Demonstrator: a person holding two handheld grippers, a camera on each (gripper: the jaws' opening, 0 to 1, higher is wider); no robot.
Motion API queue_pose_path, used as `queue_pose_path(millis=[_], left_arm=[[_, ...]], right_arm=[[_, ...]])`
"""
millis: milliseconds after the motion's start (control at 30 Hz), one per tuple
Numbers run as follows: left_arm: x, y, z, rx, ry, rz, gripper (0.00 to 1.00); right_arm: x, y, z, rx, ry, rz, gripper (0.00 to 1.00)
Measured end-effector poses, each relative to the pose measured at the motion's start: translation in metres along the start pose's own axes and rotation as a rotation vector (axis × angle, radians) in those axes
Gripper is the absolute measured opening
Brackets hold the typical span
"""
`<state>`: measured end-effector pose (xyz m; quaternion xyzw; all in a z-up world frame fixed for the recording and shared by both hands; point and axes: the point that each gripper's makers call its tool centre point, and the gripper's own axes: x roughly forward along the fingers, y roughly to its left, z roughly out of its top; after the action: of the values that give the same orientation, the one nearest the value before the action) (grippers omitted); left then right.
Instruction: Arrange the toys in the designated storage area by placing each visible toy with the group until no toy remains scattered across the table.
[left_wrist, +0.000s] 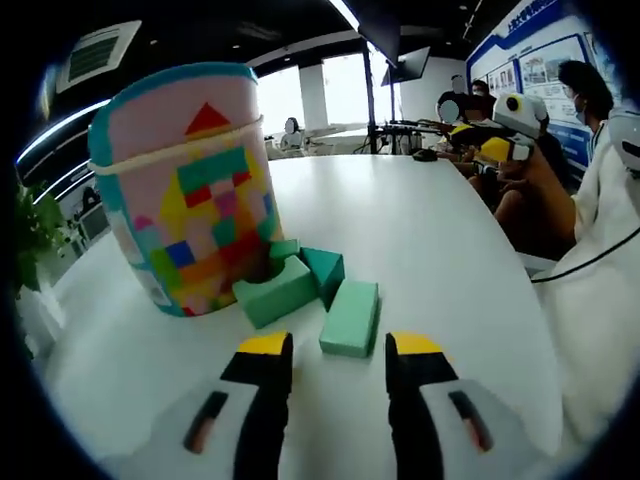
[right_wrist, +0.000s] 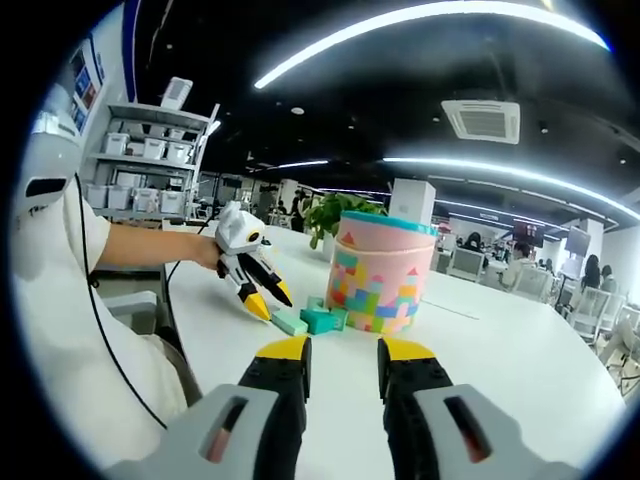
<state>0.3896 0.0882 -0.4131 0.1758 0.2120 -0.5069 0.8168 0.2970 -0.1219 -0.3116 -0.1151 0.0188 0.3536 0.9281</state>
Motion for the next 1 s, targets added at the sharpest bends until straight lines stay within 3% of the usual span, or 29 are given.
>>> queue_pose_path(millis=[367,600,867,1000], left_arm=[[0.004,-0.007,0.001,-0.019,-0.010,-0.021,0.36],[0.006,-0.020,0.003,-0.036,-0.024,-0.055,0.23],[0.005,-0.019,0.002,-0.044,-0.034,-0.050,0.22],[0.005,-0.017,0.001,-0.057,-0.038,-0.051,0.27]], right_arm=[[0.004,0.003,0.000,0.001,0.001,0.007,0.27],[0.003,0.004,0.000,-0.001,0.001,0.009,0.26],[0.003,0.003,-0.001,0.001,0.002,0.008,0.26],[0.003,0.004,-0.001,0.001,0.001,0.009,0.26]])
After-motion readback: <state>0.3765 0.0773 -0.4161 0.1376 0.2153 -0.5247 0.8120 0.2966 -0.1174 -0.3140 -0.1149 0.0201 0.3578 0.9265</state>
